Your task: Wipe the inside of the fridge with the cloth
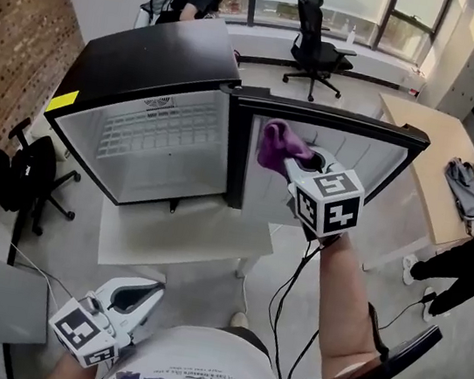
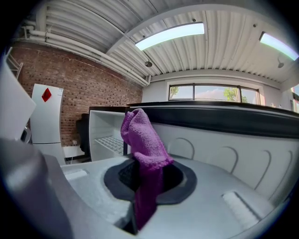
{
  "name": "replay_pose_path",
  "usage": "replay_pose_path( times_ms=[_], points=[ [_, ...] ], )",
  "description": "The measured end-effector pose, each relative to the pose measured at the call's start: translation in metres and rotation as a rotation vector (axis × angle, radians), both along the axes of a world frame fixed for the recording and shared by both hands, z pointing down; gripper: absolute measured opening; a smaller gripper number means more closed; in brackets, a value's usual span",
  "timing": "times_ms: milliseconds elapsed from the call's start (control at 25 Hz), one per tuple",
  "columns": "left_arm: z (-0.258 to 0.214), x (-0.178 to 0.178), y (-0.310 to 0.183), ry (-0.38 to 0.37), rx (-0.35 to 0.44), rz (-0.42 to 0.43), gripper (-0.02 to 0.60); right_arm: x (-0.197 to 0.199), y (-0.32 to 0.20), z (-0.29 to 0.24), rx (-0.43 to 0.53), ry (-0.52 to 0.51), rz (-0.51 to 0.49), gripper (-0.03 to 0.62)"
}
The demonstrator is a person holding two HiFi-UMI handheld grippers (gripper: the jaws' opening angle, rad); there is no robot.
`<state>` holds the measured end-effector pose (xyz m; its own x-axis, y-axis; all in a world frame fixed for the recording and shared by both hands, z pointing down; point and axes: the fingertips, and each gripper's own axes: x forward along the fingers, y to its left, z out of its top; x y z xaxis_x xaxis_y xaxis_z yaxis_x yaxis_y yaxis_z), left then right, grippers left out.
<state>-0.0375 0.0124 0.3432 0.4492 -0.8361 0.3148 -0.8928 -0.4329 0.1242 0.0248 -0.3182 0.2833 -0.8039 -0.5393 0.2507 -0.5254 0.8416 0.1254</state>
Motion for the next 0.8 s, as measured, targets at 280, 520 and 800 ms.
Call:
replay_pose_path(
  times_ms=[280, 520, 800],
  points=[
    [0.002, 0.021, -0.022, 0.006, -0.005, 0.066, 0.006, 0.045, -0.020, 0.003, -0.007, 0.004, 0.079, 0.052],
    [0.000, 0.045, -0.043, 0.020, 0.001, 0.129, 0.006, 0.089, -0.036, 0.003, -0.005, 0.015, 0.153, 0.052],
    [0.004, 0.064, -0.063, 0.032, 0.002, 0.177, 0.006, 0.135, -0.053, 0.005, -0.004, 0.024, 0.235, 0.052]
  ],
)
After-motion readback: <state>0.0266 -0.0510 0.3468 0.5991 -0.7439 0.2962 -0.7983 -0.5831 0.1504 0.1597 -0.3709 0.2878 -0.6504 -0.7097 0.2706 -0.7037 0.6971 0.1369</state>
